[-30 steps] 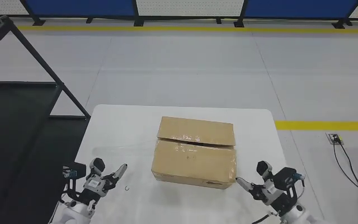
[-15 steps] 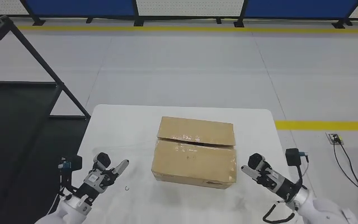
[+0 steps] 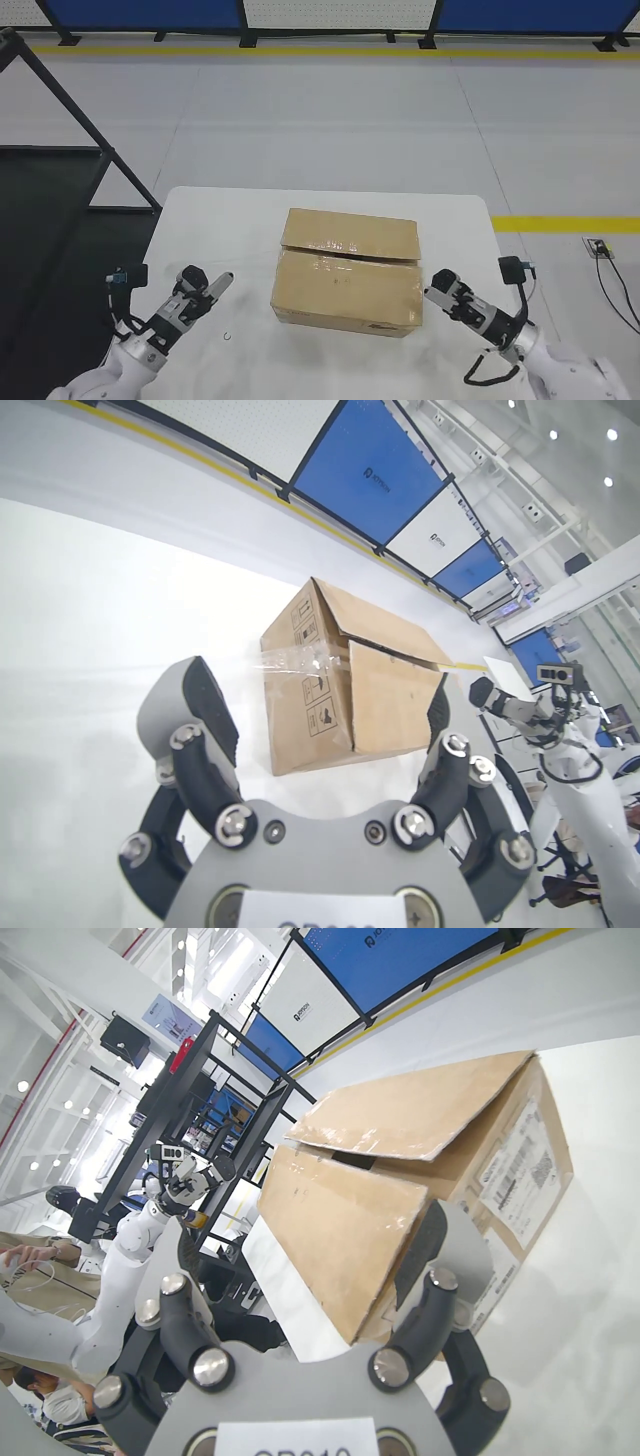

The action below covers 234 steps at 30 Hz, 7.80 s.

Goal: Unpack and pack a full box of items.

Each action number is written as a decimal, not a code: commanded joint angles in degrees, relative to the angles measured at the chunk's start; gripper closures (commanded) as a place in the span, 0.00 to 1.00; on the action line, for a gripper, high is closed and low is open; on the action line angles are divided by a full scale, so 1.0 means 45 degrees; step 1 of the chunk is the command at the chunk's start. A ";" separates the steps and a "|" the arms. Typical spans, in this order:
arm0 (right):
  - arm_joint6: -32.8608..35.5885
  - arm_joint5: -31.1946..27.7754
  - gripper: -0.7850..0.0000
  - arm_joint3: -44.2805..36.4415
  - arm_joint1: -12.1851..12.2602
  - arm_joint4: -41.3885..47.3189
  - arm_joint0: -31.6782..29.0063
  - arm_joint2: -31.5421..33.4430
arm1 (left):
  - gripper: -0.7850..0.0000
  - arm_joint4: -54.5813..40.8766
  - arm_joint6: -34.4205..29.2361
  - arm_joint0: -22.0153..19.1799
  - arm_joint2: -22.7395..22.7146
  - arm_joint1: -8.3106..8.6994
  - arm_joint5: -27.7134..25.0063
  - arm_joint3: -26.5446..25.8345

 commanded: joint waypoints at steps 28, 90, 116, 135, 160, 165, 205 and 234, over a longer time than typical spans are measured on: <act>0.6001 -0.1377 0.00 0.2524 0.0424 0.6945 0.2286 -0.0731 | 0.00 -0.1726 -0.0996 -0.0009 -0.0207 0.0195 -0.0031 -0.0110; 0.6224 -0.0717 0.00 0.0293 0.2365 1.0282 0.0433 -0.1704 | 0.00 0.1499 -0.5272 -0.2189 0.2982 0.0793 0.0175 0.2366; 0.0738 0.5776 0.00 0.2662 0.1768 0.7978 0.4052 -0.4285 | 0.00 0.1499 -0.5272 -0.2189 0.2982 0.0793 0.0175 0.2366; -0.1891 0.4457 0.00 0.3038 0.1169 0.7949 0.5575 -0.4976 | 0.00 0.1499 -0.5272 -0.2189 0.2982 0.0793 0.0175 0.2366; -0.2143 0.4238 0.00 0.4371 0.0503 0.9079 0.7372 -0.6254 | 0.00 0.1499 -0.5272 -0.2189 0.2982 0.0793 0.0175 0.2366; -0.3159 0.4369 0.00 0.5408 0.0112 0.8917 0.8484 -0.6975 | 0.00 0.1499 -0.5272 -0.2189 0.2982 0.0793 0.0175 0.2366; -0.4746 0.6402 0.00 1.3172 -0.2939 0.6509 1.3222 -1.0729 | 0.00 0.1499 -0.5272 -0.2189 0.2982 0.0793 0.0175 0.2366; -0.4264 0.6129 0.00 1.4532 -0.3595 0.5775 1.3521 -1.0013 | 0.00 0.3271 -0.4117 -0.2125 0.3594 0.0804 0.0630 0.2525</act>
